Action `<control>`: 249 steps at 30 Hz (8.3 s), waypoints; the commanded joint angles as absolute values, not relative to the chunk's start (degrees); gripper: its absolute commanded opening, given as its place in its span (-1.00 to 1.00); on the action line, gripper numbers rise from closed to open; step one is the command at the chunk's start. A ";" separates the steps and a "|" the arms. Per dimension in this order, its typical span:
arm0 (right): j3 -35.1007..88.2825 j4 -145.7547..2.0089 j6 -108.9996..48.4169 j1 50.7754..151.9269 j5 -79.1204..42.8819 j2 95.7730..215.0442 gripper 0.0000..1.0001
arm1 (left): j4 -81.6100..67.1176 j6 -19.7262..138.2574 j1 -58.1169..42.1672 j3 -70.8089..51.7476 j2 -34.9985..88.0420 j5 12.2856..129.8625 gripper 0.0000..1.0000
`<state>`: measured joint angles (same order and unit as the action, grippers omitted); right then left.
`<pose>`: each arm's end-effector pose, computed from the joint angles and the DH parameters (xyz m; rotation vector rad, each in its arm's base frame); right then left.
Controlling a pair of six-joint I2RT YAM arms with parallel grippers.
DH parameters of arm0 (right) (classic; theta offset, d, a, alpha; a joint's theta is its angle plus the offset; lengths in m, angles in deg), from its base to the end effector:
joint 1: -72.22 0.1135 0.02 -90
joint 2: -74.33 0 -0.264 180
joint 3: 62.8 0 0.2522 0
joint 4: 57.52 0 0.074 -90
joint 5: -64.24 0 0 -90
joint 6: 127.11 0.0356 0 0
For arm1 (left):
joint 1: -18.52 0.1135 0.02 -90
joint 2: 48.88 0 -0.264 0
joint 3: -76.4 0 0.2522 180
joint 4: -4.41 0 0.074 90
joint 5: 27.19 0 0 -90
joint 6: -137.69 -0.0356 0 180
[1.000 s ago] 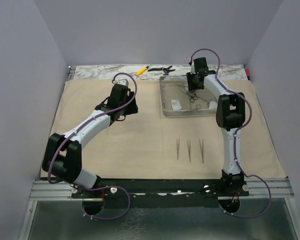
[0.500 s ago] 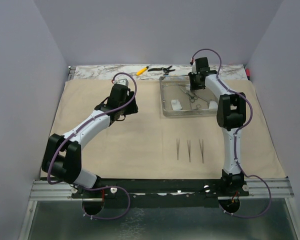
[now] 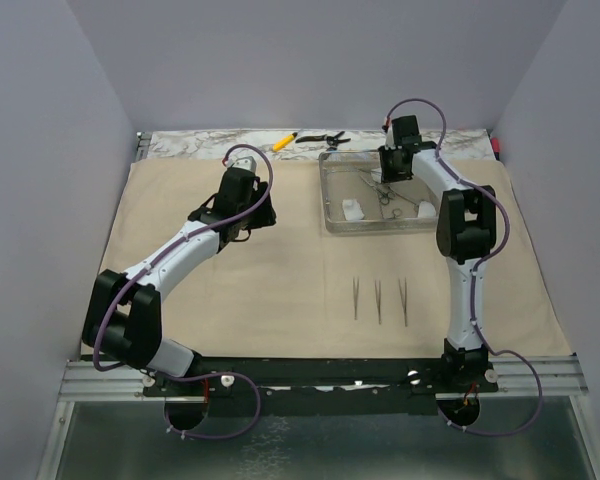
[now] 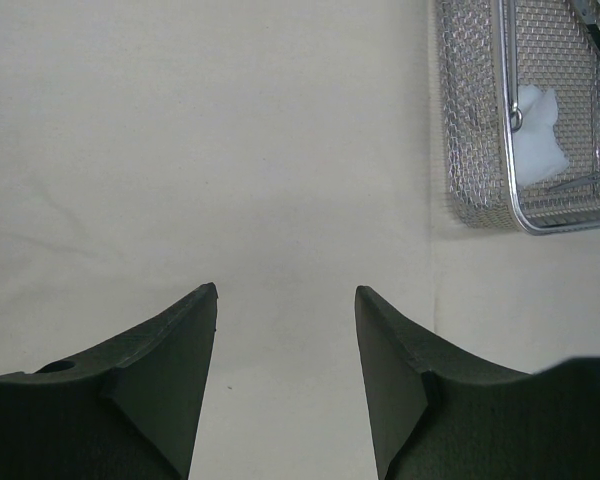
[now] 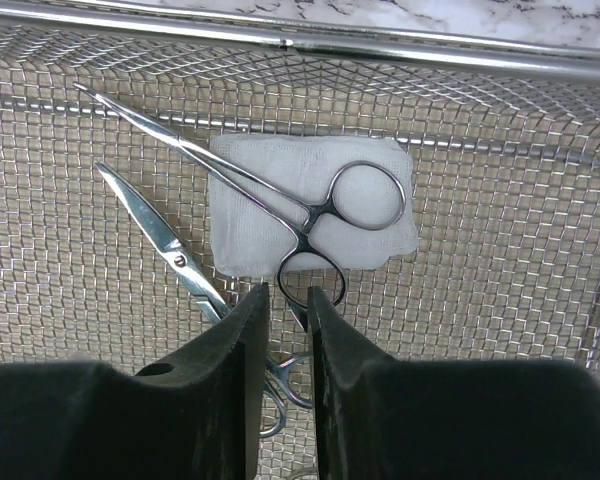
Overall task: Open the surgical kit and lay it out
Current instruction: Pick up the medical item from the container, then place the medical item in the surgical kit, then pick up the medical item from the container.
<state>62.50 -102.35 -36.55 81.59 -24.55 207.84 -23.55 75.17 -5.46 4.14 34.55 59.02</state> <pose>0.5102 0.0850 0.1814 -0.2007 2.4909 0.0986 0.2953 -0.1288 0.2578 -0.1057 2.2815 -0.4034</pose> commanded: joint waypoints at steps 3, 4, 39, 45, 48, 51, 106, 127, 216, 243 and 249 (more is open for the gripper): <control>64.52 -103.09 -40.45 81.36 -22.58 209.65 -0.54 | -22.66 75.46 -5.03 4.62 32.54 58.33 0.18; 64.45 -103.09 -41.35 81.34 -22.36 209.80 -0.54 | -22.70 75.46 -4.95 4.71 32.58 58.33 0.18; 56.74 -104.69 -50.86 81.84 -12.51 192.35 -0.99 | -22.80 74.23 -4.33 4.63 27.46 58.21 0.18; 53.01 -102.31 -45.61 81.86 -5.92 187.96 -0.99 | -22.80 74.96 -4.35 3.88 26.33 59.48 0.18; 48.17 -97.40 -40.26 81.89 1.05 183.24 -0.99 | -22.80 75.46 -4.33 2.88 25.36 60.83 0.18; 40.84 -88.86 -31.28 81.89 9.92 176.92 -0.99 | -22.65 75.96 -4.34 1.83 24.35 62.65 0.21; 15.61 -114.66 50.01 137.00 -56.54 172.09 -0.99 | -25.54 82.36 -4.34 23.89 -5.50 63.24 0.43; 13.09 -103.12 36.92 134.04 -48.49 169.82 -0.20 | -27.42 81.90 -4.33 23.82 -5.77 61.36 0.43; 31.93 -115.04 -3.62 107.70 -46.84 166.73 -0.08 | -34.74 89.63 -4.30 21.45 5.25 46.16 0.39; 69.83 -111.23 -51.70 85.38 -24.03 208.29 -0.14 | -30.04 82.01 -1.34 7.98 30.08 53.94 0.39; 73.73 -114.81 -53.37 85.34 -19.53 212.88 -0.17 | -30.14 81.85 -0.04 7.87 31.48 53.35 0.38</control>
<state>70.59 -110.89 -50.38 85.39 -24.07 209.63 -30.43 82.91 -1.09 9.58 30.03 52.53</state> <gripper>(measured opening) 0.427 0.693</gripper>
